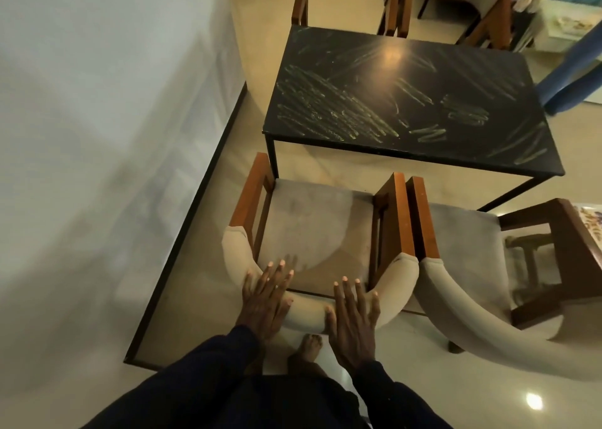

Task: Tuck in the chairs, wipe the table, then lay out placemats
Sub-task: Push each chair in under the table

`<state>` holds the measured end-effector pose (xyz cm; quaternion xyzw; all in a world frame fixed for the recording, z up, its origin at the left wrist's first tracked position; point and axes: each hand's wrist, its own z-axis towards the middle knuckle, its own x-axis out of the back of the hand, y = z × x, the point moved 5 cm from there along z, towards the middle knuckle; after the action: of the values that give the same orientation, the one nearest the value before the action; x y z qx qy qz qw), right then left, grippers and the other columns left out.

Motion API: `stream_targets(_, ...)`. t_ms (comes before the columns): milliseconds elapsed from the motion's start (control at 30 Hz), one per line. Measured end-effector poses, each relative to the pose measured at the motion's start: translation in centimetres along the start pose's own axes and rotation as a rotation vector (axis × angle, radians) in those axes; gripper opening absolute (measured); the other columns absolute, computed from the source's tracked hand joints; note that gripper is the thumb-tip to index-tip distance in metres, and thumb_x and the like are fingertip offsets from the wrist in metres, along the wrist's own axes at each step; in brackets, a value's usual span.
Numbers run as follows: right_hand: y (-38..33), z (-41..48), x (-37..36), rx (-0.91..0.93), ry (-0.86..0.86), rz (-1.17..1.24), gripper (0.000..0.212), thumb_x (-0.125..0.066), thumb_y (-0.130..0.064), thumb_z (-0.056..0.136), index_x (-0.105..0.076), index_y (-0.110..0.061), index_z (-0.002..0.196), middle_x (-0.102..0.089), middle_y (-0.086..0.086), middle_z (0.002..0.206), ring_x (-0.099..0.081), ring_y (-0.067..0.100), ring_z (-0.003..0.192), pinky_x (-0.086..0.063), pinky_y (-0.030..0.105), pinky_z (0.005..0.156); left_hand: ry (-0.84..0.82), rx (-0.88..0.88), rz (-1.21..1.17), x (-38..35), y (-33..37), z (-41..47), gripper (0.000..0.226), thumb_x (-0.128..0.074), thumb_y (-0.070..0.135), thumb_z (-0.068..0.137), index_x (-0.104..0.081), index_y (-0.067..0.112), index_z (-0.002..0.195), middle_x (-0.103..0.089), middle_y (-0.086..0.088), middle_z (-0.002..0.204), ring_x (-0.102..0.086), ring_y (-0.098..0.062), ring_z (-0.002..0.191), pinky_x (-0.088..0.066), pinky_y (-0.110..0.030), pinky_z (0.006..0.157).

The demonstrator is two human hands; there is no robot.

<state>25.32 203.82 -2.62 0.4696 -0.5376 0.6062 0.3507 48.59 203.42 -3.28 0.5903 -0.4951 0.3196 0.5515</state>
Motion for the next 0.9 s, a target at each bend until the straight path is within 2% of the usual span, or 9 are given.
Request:
stream_targets(133,-0.2,-0.4,0.5,0.038,-0.030,0.025,0.062,-0.037,-0.045,0.111,-0.039,-0.014,0.164,-0.029,0.010,0.174,-0.018,0.031,0.164,-0.017,0.068,0.128,-0.017,-0.030,0.024,-0.2,0.0,-0.2,0.065,-0.029,0.051,0.108,-0.019,0.033,0.169,-0.006,0.003,0.179,-0.002,-0.021,0.165,-0.004,-0.063,0.128)
stream_targets(267,0.0,-0.5,0.7,0.057,-0.063,0.076,0.063,-0.049,-0.043,0.110,-0.033,-0.019,0.167,-0.020,0.003,0.178,-0.009,0.023,0.166,-0.006,0.059,0.131,0.010,-0.016,-0.005,-0.4,-0.5,-0.5,0.066,-0.031,0.048,0.106,-0.021,0.031,0.169,-0.009,0.002,0.179,-0.009,-0.024,0.165,-0.012,-0.068,0.127)
stream_targets(333,0.5,-0.5,0.9,0.058,-0.077,0.043,0.063,-0.050,-0.043,0.111,-0.034,-0.020,0.167,-0.019,0.003,0.178,-0.009,0.023,0.166,0.000,0.054,0.132,0.028,-0.014,0.003,-0.5,-0.1,-0.5,0.066,-0.033,0.045,0.105,-0.026,0.028,0.168,-0.013,-0.001,0.178,-0.015,-0.028,0.164,-0.017,-0.070,0.125)
stream_targets(433,1.4,-0.5,1.2,0.042,-0.079,0.015,0.063,-0.047,-0.045,0.112,-0.032,-0.020,0.167,-0.019,0.003,0.178,-0.010,0.024,0.166,0.004,0.051,0.133,0.075,-0.021,-0.004,-0.6,0.1,-0.6,0.063,-0.032,0.044,0.106,-0.034,0.025,0.166,-0.022,-0.004,0.176,-0.020,-0.031,0.162,-0.018,-0.070,0.124)
stream_targets(600,2.6,-0.2,1.3,0.038,-0.009,0.027,0.058,-0.049,-0.040,0.111,-0.040,-0.020,0.164,-0.026,0.003,0.176,-0.015,0.025,0.165,-0.001,0.050,0.134,0.093,-0.050,-0.006,-0.8,1.1,-0.4,0.062,-0.034,0.043,0.105,-0.040,0.024,0.163,-0.027,-0.005,0.174,-0.025,-0.031,0.160,-0.021,-0.071,0.122)
stream_targets(733,2.3,-0.3,0.9,-0.001,-0.003,0.031,0.054,-0.040,-0.045,0.111,-0.048,-0.024,0.160,-0.036,0.000,0.172,-0.019,0.026,0.164,-0.004,0.053,0.133,0.095,-0.059,-0.012,-0.8,1.4,-0.3,0.059,-0.033,0.044,0.105,-0.046,0.025,0.160,-0.031,-0.006,0.173,-0.026,-0.031,0.160,-0.020,-0.070,0.123)
stream_targets(900,2.2,-0.4,0.9,-0.001,0.022,0.039,0.044,-0.053,-0.043,0.106,-0.062,-0.027,0.147,-0.055,-0.002,0.159,-0.037,0.025,0.157,-0.005,0.053,0.133,0.053,-0.046,-0.004,-1.1,0.9,-0.1,0.061,-0.023,0.051,0.108,-0.045,0.029,0.160,-0.031,-0.004,0.173,-0.027,-0.030,0.160,-0.022,-0.069,0.122)
